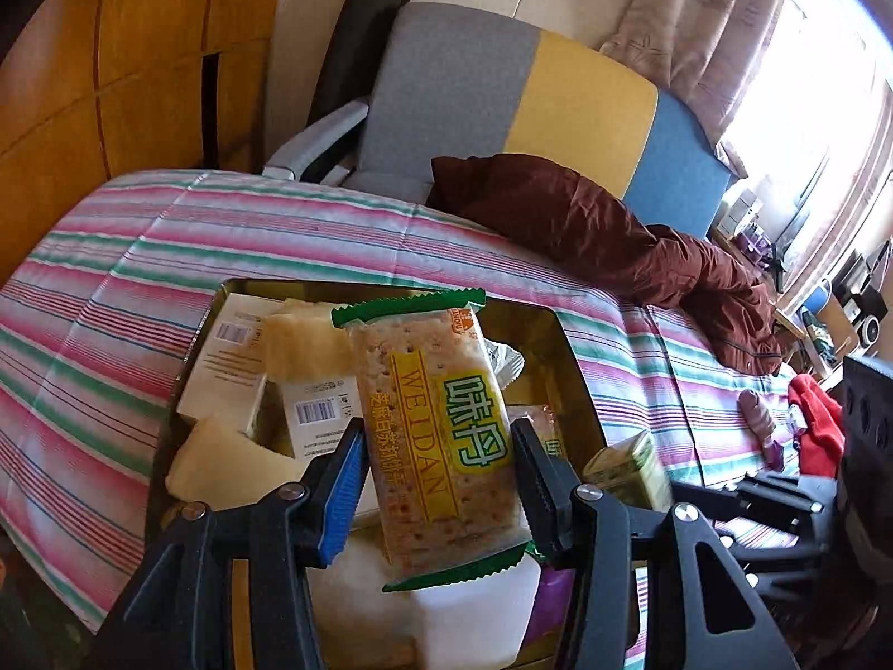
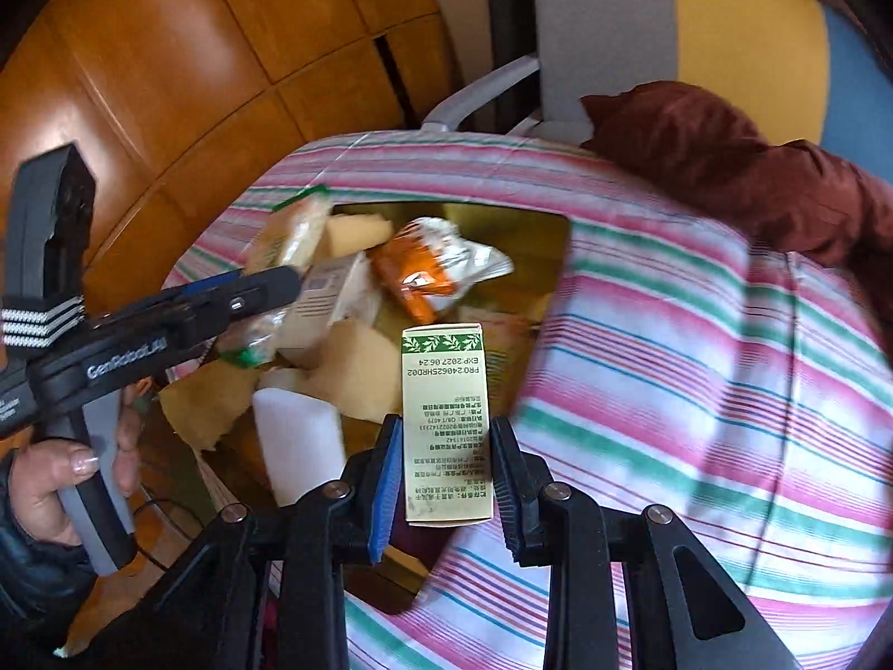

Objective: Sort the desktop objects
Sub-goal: 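Carry both items over the gold tray and open both tools to drop them, then withdraw both tools from the tray toward the pink sock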

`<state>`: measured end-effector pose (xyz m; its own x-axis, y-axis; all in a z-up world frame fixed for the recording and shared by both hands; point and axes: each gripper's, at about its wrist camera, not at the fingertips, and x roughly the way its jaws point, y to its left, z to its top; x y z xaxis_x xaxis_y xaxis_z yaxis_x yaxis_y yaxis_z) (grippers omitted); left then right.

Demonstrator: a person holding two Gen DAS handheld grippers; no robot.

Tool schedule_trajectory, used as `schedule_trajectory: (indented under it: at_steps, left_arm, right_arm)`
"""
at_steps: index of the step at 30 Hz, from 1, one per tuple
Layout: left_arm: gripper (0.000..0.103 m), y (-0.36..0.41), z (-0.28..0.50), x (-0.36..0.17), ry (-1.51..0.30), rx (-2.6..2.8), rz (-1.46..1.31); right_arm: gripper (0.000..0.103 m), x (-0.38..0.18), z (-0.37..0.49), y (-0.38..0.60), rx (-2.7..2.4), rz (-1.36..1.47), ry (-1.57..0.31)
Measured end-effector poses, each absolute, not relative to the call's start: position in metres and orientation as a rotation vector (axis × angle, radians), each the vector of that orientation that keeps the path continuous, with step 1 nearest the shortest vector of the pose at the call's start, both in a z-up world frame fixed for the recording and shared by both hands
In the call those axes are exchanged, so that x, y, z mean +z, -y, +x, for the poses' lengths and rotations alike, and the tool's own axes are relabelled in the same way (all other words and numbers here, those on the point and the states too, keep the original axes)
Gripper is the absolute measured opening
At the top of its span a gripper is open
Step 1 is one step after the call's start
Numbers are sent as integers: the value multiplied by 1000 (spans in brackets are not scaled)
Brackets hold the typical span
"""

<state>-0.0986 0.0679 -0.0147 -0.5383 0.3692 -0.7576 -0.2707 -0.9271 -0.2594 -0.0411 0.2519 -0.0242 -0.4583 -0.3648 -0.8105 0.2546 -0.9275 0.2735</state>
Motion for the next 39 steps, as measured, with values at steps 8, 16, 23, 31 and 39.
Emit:
schedule_trajectory:
  at_steps: [8,16,23,31,39]
  left_arm:
    - [62,-68,-101,-20,200,2450,-1273]
    - [62,-67,-88,-2,140,2520,-1189]
    - [62,-95,-67,17,11,2530,-1090]
    - [62,-134,-42,27,-98,2483,-1021]
    - [62,-171,-28,26,-174,2412,-1007]
  right_arm:
    - [37,-35,-47,-238,-2368,1398,196]
    - [37,-36,-39,-256,-2393,1406,223]
    - [42,-19,-24,-283,-2476,1375,212]
    - [44,-7,-8,-331,-2589,1397,223]
    - [47,1,13,-389,-2697,1439,258]
